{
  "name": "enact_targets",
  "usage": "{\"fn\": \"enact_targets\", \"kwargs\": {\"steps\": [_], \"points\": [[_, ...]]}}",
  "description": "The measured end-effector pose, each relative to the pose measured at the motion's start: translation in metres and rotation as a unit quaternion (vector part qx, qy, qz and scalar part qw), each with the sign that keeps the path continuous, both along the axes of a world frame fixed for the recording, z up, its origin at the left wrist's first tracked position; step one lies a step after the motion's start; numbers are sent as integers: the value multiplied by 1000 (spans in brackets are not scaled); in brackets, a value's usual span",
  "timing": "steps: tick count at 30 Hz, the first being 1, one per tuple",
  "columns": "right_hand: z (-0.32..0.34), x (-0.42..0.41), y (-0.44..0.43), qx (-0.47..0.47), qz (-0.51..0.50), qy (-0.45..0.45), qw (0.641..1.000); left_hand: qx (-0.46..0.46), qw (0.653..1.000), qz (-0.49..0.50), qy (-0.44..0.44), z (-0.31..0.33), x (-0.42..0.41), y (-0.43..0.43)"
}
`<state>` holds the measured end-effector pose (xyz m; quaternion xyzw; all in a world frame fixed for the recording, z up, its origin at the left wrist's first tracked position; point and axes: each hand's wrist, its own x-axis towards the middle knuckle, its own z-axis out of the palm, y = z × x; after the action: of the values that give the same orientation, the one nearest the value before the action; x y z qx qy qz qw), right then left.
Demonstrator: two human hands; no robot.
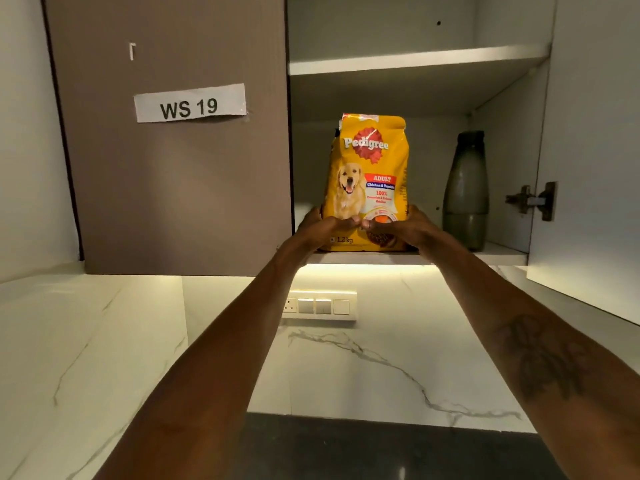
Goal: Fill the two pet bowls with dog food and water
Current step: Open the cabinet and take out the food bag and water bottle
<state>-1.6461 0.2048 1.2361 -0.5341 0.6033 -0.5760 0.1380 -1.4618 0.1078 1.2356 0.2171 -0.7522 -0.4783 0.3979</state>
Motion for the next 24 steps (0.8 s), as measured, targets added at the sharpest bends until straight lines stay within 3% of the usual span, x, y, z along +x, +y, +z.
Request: {"fn": "enact_targets", "kwargs": {"steps": [7, 14, 24], "points": [[0, 7, 34, -17, 4, 16, 1000, -42, 997, 60, 18, -12, 23, 11], [-10, 32, 70, -29, 36, 103, 994, -96, 991, 91, -6, -22, 63, 41], [-83, 60, 78, 44, 12, 116, 992, -31, 994, 86, -58, -93, 103, 67]]}}
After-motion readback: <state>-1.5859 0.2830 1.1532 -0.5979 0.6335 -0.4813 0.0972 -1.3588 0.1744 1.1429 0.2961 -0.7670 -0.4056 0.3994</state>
